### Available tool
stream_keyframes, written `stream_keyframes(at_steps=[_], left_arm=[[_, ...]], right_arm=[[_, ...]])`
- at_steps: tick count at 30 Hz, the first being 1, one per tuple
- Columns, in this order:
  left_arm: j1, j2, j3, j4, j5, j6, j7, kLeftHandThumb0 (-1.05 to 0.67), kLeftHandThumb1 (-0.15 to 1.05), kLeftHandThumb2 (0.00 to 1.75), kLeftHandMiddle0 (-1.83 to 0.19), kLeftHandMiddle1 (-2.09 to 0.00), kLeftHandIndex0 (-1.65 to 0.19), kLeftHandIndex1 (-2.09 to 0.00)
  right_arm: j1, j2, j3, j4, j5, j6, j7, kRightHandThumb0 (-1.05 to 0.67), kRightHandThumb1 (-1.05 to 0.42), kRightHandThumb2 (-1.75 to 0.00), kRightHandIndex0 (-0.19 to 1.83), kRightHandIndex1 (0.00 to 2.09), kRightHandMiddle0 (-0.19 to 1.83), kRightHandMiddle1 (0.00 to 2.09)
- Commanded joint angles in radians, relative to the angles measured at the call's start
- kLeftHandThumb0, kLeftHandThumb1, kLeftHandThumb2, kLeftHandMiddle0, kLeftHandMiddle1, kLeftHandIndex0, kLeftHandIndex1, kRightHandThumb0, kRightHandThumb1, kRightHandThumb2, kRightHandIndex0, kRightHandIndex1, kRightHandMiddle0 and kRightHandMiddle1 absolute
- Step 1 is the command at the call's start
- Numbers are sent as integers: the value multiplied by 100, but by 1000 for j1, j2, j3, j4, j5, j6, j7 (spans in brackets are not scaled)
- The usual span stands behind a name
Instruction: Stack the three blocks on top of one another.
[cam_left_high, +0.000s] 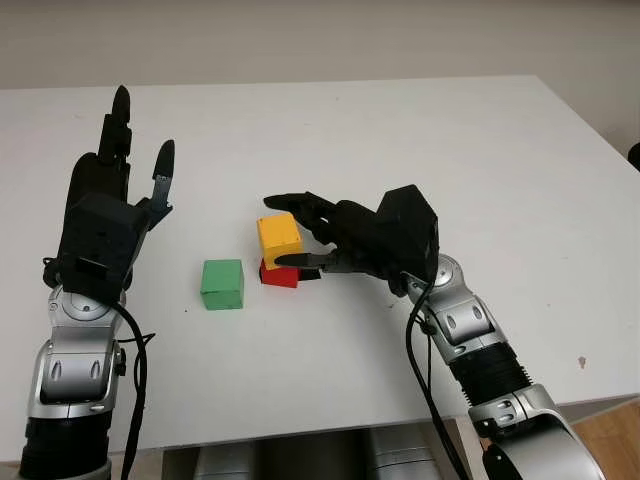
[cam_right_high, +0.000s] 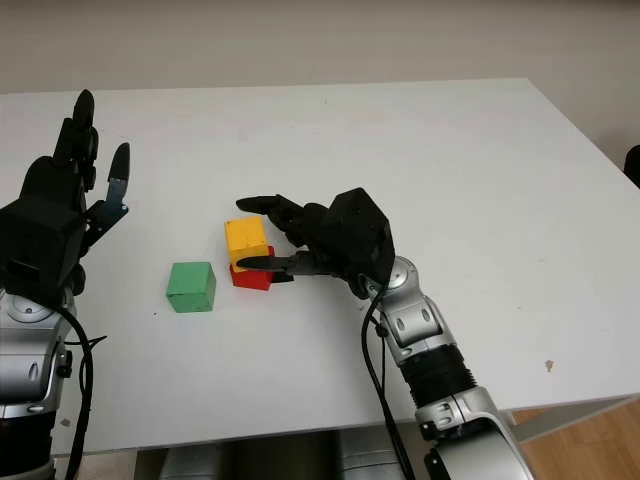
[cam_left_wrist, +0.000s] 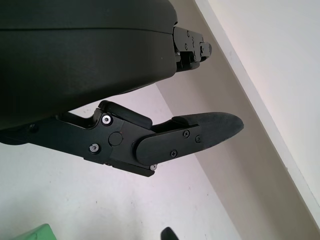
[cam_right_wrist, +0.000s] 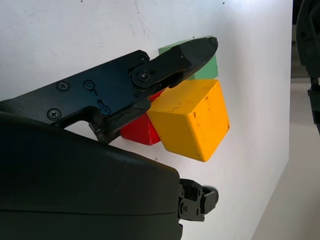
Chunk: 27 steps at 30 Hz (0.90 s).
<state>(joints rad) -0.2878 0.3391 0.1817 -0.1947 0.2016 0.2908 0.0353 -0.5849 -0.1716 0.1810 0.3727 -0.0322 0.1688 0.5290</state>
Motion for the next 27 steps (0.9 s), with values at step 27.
stream_keyframes(at_steps=[27], left_arm=[[127,222,132,-135,-81,-28,-256,-69,105,34,-29,-11,-23,-17]], right_arm=[[-120,-84,-341,41,230,-149,-184,-79,-105,-68,-19,0,-19,0]])
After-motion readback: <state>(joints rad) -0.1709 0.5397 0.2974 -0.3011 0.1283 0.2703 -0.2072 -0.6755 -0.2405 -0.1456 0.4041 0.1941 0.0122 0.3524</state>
